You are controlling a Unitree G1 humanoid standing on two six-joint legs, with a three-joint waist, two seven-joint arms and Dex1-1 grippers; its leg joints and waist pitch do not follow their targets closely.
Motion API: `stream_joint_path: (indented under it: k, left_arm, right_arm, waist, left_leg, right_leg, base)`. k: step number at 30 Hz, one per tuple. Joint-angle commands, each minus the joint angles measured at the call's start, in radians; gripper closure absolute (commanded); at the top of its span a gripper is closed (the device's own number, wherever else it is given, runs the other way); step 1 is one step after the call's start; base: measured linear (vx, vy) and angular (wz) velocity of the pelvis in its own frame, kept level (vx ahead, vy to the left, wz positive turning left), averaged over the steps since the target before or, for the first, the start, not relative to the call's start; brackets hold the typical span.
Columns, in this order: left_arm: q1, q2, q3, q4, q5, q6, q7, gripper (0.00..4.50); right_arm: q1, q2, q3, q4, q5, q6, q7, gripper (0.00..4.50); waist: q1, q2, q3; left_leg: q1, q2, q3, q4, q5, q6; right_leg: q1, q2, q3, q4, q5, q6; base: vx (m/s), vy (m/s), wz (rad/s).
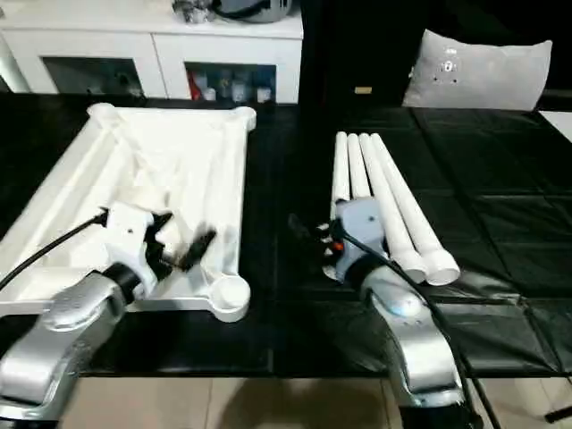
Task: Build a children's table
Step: Move to table, then move table base
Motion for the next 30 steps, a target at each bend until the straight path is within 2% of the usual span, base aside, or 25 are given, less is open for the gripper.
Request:
stream_joint_path:
  k: [1, 2, 3, 4, 5, 6, 7, 8, 9, 13, 15, 17, 21, 24, 25, 27, 30]
  left_arm:
    - [-0.016, 0.034, -0.016, 0.021, 0.015, -0.014, -0.063, 0.08]
    - [-0.022, 0.047, -0.020, 0.031, 0.021, -0.027, -0.082, 0.08]
    - [-0.031, 0.069, -0.029, 0.048, 0.027, -0.051, -0.119, 0.08]
    - [-0.036, 0.079, -0.034, 0.055, 0.027, -0.061, -0.138, 0.24]
    - [-0.045, 0.098, -0.040, 0.071, 0.022, -0.097, -0.187, 0.35]
    - [-0.047, 0.102, -0.041, 0.075, 0.020, -0.109, -0.200, 0.43]
    - [-0.053, 0.116, -0.043, 0.084, 0.010, -0.129, -0.236, 0.43]
    - [-0.059, 0.132, -0.045, 0.093, 0.000, -0.141, -0.271, 0.43]
    - [-0.073, 0.171, -0.050, 0.113, -0.021, -0.153, -0.348, 0.70]
    - [-0.094, 0.240, -0.071, 0.153, -0.029, -0.157, -0.472, 0.86]
    - [-0.117, 0.281, -0.101, 0.194, -0.011, -0.174, -0.547, 1.20]
    - [-0.129, 0.290, -0.114, 0.216, 0.006, -0.194, -0.564, 1.32]
    - [-0.191, 0.325, -0.163, 0.325, 0.053, -0.228, -0.645, 1.73]
    - [-0.213, 0.339, -0.180, 0.365, 0.074, -0.247, -0.678, 1.98]
    - [-0.218, 0.339, -0.181, 0.373, 0.074, -0.249, -0.682, 2.16]
    - [-0.241, 0.339, -0.188, 0.409, 0.070, -0.255, -0.714, 2.20]
    - [-0.257, 0.339, -0.201, 0.437, 0.077, -0.265, -0.740, 2.52]
  right_arm:
    - [-0.017, -0.008, -0.020, 0.020, 0.043, 0.009, 0.042, 0.00]
    - [-0.020, -0.016, -0.017, 0.025, 0.047, 0.002, 0.057, 0.00]
    - [-0.025, -0.032, -0.010, 0.035, 0.049, -0.017, 0.089, 0.00]
    - [-0.027, -0.040, -0.005, 0.041, 0.047, -0.029, 0.105, 0.00]
    - [-0.029, -0.062, 0.004, 0.051, 0.055, -0.037, 0.152, 0.00]
    - [-0.029, -0.069, 0.007, 0.052, 0.057, -0.035, 0.163, 0.00]
    - [-0.030, -0.085, 0.012, 0.056, 0.068, -0.026, 0.197, 0.00]
    - [-0.030, -0.102, 0.019, 0.058, 0.075, -0.022, 0.230, 0.00]
    - [-0.029, -0.136, 0.034, 0.054, 0.090, -0.013, 0.297, 0.00]
    - [-0.029, -0.182, 0.050, 0.044, 0.105, -0.016, 0.373, 0.00]
    - [-0.038, -0.209, 0.059, 0.055, 0.103, -0.030, 0.415, 0.00]
    - [-0.042, -0.217, 0.063, 0.061, 0.096, -0.042, 0.429, 0.00]
    - [-0.047, -0.264, 0.102, 0.061, 0.096, -0.044, 0.514, 0.00]
    - [-0.041, -0.276, 0.112, 0.050, 0.101, -0.030, 0.545, 0.00]
    - [-0.041, -0.276, 0.113, 0.050, 0.103, -0.028, 0.547, 0.00]
    - [-0.038, -0.277, 0.120, 0.045, 0.113, -0.020, 0.559, 0.00]
    - [-0.035, -0.279, 0.126, 0.046, 0.119, -0.018, 0.566, 0.00]
  waist:
    - [0.000, 0.013, -0.043]
    - [-0.001, 0.014, -0.041]
    - [-0.003, 0.034, -0.033]
    - [-0.005, 0.025, -0.031]
    - [-0.005, 0.028, -0.030]
    - [-0.004, 0.025, -0.028]
    - [-0.005, 0.030, -0.027]
    - [-0.005, 0.032, -0.027]
    - [-0.004, 0.035, -0.028]
    - [-0.005, 0.033, -0.030]
    - [-0.003, 0.033, -0.034]
    - [-0.002, 0.040, -0.036]
    - [-0.002, 0.035, -0.037]
    - [-0.003, 0.032, -0.036]
    - [-0.003, 0.034, -0.036]
    - [-0.002, 0.037, -0.036]
    - [-0.001, 0.035, -0.035]
  left_leg:
    - [-0.013, 0.045, 0.002, -0.078, 0.072, 0.021]
    - [-0.011, 0.051, 0.001, -0.083, 0.046, 0.020]
    - [-0.007, 0.058, -0.001, -0.090, -0.026, 0.019]
    - [-0.007, 0.062, 0.000, -0.097, -0.081, 0.023]
    - [-0.008, 0.063, 0.001, -0.098, -0.087, 0.023]
    - [-0.006, 0.063, 0.005, -0.098, -0.101, 0.031]
    - [-0.007, 0.063, 0.008, -0.098, -0.101, 0.038]
    - [-0.009, 0.065, 0.010, -0.098, -0.101, 0.038]
    - [-0.008, 0.066, 0.012, -0.098, -0.099, 0.040]
    - [-0.008, 0.066, 0.018, -0.097, -0.080, 0.047]
    - [-0.009, 0.065, 0.019, -0.094, -0.044, 0.052]
    - [-0.008, 0.065, 0.019, -0.094, -0.033, 0.054]
    - [-0.008, 0.066, 0.021, -0.093, -0.018, 0.061]
    - [-0.009, 0.068, 0.020, -0.095, -0.026, 0.062]
    - [-0.010, 0.070, 0.021, -0.095, -0.030, 0.059]
    - [-0.007, 0.070, 0.021, -0.096, -0.039, 0.055]
    - [-0.007, 0.071, 0.022, -0.097, -0.049, 0.049]
  right_leg:
    - [0.079, -0.065, 0.053, -0.072, 0.211, -0.202]
    - [0.077, -0.068, 0.053, -0.076, 0.168, -0.208]
    - [0.071, -0.069, 0.048, -0.086, 0.068, -0.217]
    - [0.076, -0.073, 0.050, -0.092, -0.022, -0.215]
    - [0.076, -0.075, 0.050, -0.094, -0.045, -0.214]
    - [0.071, -0.076, 0.053, -0.101, -0.091, -0.212]
    - [0.068, -0.078, 0.055, -0.103, -0.109, -0.218]
    - [0.068, -0.080, 0.056, -0.103, -0.110, -0.221]
    - [0.066, -0.080, 0.056, -0.103, -0.110, -0.222]
    - [0.063, -0.079, 0.055, -0.100, -0.070, -0.228]
    - [0.064, -0.079, 0.055, -0.096, -0.035, -0.236]
    - [0.062, -0.078, 0.053, -0.093, -0.013, -0.243]
    - [0.064, -0.079, 0.052, -0.090, 0.030, -0.257]
    - [0.066, -0.080, 0.052, -0.092, 0.019, -0.262]
    - [0.066, -0.083, 0.053, -0.092, 0.012, -0.265]
    - [0.064, -0.083, 0.053, -0.094, -0.001, -0.267]
    - [0.065, -0.084, 0.054, -0.094, -0.012, -0.272]
  base:
    - [0.000, 0.000, 0.00]
    - [-0.056, -0.004, 0.01]
    - [-0.056, -0.004, 0.01]
    - [-0.064, 0.007, -0.01]
    - [-0.064, 0.018, 0.00]
    - [-0.064, 0.018, 0.00]
    - [-0.051, 0.013, 0.01]
    - [0.000, 0.000, 0.00]
    - [0.000, 0.000, 0.00]
    - [0.000, 0.000, 0.00]
    - [0.000, 0.000, 0.00]
    - [0.000, 0.000, 0.00]
    - [0.000, 0.000, 0.00]
    - [0.000, 0.000, 0.00]
    - [0.000, 0.000, 0.00]
    - [0.000, 0.000, 0.00]
    - [0.000, 0.000, 0.00]
